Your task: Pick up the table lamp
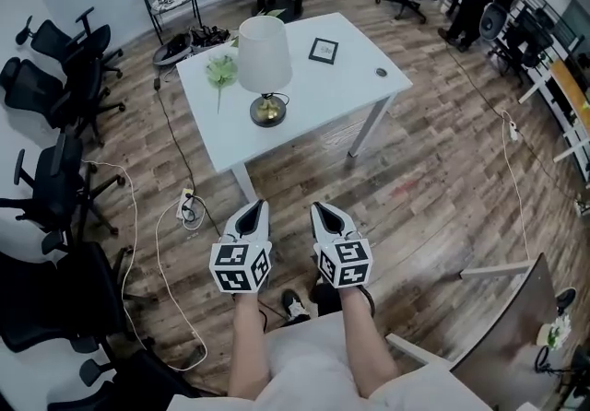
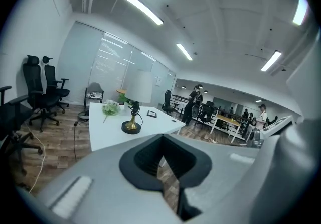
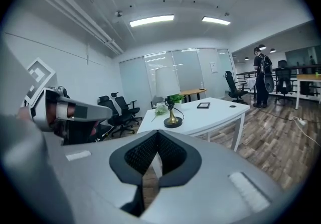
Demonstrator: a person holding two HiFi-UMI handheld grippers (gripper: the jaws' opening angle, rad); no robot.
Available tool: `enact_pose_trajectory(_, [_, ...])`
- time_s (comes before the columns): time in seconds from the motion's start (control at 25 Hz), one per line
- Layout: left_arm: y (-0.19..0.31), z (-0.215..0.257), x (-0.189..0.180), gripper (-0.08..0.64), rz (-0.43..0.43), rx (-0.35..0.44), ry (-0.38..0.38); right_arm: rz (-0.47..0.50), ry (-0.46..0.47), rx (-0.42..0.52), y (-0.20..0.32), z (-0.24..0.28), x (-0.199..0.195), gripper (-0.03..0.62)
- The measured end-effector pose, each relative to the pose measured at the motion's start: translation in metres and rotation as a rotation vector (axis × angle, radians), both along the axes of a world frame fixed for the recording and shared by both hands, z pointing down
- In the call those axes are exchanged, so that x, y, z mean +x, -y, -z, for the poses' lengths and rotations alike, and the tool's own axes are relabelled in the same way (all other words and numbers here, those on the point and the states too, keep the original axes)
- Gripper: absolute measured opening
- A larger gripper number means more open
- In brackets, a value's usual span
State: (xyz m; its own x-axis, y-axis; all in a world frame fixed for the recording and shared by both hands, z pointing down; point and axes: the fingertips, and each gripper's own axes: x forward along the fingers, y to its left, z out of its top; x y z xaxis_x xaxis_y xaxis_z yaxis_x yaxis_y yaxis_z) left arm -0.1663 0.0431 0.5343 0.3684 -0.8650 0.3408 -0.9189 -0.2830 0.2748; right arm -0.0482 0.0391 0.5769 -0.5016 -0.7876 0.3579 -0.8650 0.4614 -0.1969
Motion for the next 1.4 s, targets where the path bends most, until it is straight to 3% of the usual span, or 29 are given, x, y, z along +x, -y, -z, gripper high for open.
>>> enact_pose_trajectory(0.36, [0.042, 0.003, -0.007, 0.000, 0.001, 0.005, 0.037, 0.011, -0.004, 0.001, 0.055, 0.004, -0.003, 0.025])
enact_pose_trajectory(0.84, [0.145, 0.052, -0.037, 0.000, 0.028, 0.064, 0.120, 0.097, 0.036, 0.027, 0.181, 0.030, -0.054, 0.025])
enact_pose_trajectory(1.4, [0.245, 0.080, -0.017, 0.000, 0.009, 0.105, 0.177, 0.189, -0.013, -0.057, 0.271, -0.028, -0.070, 0.037])
